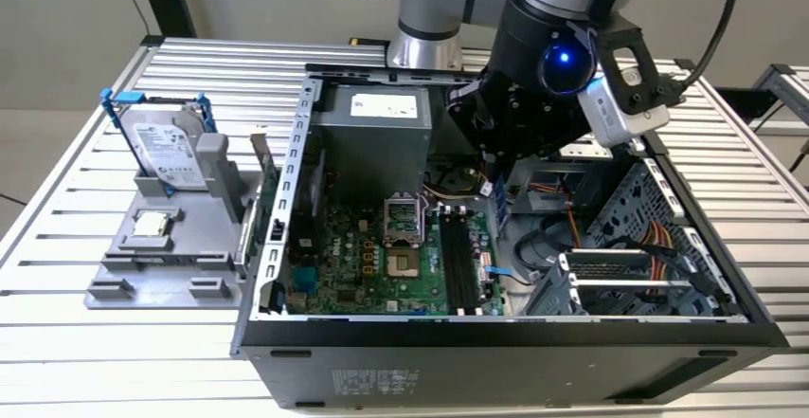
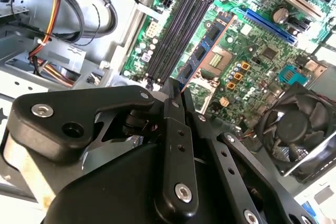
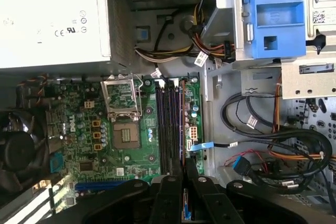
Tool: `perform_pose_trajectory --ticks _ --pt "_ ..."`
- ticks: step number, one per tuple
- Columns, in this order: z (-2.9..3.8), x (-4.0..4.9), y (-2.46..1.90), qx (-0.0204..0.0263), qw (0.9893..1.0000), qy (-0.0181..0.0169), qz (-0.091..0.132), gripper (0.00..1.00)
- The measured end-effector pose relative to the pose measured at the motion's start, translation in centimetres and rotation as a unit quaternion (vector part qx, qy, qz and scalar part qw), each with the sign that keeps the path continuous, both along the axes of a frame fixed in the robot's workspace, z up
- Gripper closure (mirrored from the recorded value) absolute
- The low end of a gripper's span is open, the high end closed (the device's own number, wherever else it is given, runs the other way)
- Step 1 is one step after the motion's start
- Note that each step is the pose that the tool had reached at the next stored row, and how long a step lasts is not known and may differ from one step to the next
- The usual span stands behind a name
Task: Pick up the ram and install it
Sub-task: 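Insert the ram into the slot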
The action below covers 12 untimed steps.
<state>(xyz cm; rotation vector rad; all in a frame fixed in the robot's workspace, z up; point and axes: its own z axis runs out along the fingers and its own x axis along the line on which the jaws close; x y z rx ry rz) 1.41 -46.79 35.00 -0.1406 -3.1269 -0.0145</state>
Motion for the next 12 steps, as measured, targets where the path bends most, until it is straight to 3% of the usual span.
perform_pose_trajectory --ticks 12 --pt "-0.17 0.25 0.0 0.0 1.0 0.0 0.0 1.0"
